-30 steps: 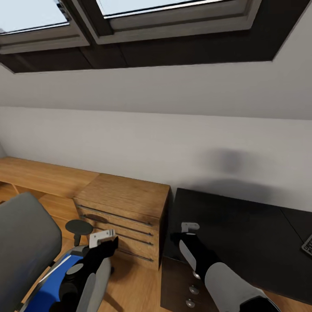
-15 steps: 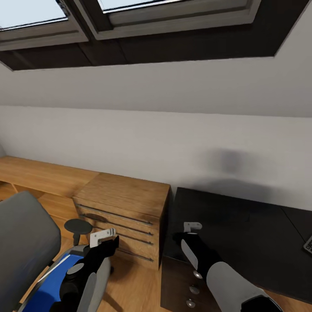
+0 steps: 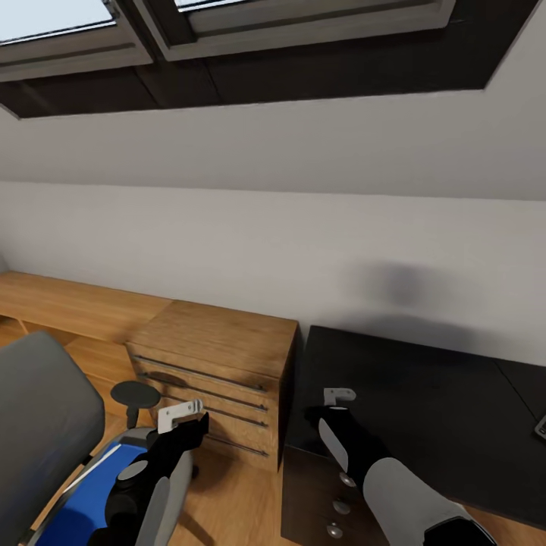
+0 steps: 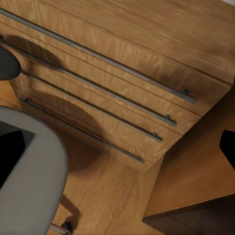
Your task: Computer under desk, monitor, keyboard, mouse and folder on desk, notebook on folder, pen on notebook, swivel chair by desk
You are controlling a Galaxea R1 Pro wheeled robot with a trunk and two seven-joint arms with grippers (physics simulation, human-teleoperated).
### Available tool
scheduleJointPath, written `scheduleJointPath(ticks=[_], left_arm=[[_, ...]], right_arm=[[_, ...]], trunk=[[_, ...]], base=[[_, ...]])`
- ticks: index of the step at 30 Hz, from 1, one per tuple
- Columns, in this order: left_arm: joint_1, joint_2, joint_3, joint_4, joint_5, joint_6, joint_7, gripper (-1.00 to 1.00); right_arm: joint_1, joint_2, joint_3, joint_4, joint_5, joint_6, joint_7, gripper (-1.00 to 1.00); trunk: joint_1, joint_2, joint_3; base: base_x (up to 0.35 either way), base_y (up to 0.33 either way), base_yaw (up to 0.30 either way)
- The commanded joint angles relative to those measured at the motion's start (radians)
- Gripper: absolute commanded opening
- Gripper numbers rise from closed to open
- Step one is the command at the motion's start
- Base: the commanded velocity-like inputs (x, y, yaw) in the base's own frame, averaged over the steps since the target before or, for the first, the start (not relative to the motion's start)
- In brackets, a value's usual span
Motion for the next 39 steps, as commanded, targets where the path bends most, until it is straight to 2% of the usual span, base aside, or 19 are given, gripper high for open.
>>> scheduleJointPath(ticks=[1,11,39], left_arm=[[-0.001,0.0,-0.001,-0.001,0.01,0.004,0.009,1.0],[-0.001,-0.002,-0.001,-0.001,0.01,0.004,0.009,1.0],[-0.001,-0.004,-0.001,0.002,0.01,0.005,0.011,1.0]], right_arm=[[-0.001,-0.001,0.009,-0.002,-0.011,0.004,-0.009,-1.0],[0.0,-0.001,0.009,-0.005,-0.01,-0.065,-0.007,-1.0],[-0.001,0.0,0.01,-0.01,-0.011,-0.07,-0.002,-1.0]], trunk=[[0.004,-0.008,-0.005],[0.042,-0.078,-0.036],[0.15,-0.274,-0.124]], base=[[0.0,0.0,0.0],[0.0,0.0,0.0],[0.0,0.0,0.0]])
